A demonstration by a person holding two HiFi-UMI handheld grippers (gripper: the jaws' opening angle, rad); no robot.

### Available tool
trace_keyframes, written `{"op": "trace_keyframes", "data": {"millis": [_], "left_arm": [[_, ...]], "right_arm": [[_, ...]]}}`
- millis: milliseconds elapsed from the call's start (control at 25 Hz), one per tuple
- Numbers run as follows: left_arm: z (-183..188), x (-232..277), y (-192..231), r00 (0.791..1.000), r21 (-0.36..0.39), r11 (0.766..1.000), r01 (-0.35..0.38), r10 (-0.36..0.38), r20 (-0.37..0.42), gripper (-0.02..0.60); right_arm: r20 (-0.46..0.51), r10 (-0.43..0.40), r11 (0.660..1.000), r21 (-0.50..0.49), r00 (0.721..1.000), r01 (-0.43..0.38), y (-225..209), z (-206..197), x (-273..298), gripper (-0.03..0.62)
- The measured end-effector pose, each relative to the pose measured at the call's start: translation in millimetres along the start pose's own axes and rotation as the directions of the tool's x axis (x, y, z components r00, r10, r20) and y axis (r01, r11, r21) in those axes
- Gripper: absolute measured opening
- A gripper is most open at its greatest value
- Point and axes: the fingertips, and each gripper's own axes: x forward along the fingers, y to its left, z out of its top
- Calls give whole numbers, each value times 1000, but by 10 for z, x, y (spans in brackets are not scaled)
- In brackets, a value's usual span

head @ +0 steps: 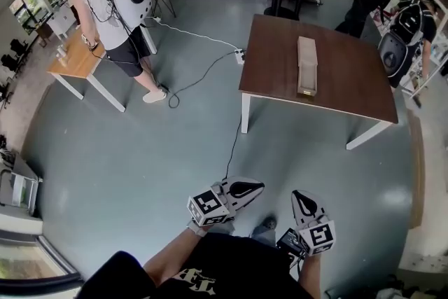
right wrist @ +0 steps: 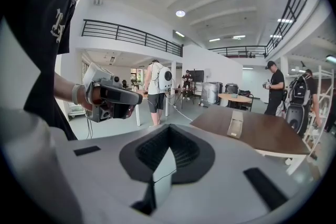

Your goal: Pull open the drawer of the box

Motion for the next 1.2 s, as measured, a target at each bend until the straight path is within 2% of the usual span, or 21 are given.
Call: {"op": "trace_keyframes", "data": {"millis": [240, 520, 640, 960, 1200], "left_arm": [[157, 90, -57, 999, 23, 999, 47, -48, 18, 3], [116, 320, -66, 995, 39, 994, 98, -98, 5, 5], [144, 447, -64, 995, 24, 994, 102, -102, 9, 4], [121, 615, -85, 994, 18, 993, 114, -113, -8, 3], [121, 699, -62, 993, 40, 992, 115, -115, -13, 4]], "right_arm": [[26, -30, 1000, 9, 999, 29, 1, 152, -60, -12], [8, -73, 997, -4, 997, 73, -203, 71, -152, -12], [-7, -105, 994, 6, 994, 105, -341, 49, -225, -12], [3, -119, 993, 14, 993, 118, -517, -16, -291, -12], [-5, -137, 990, 15, 991, 137, -650, -19, -303, -12]]}}
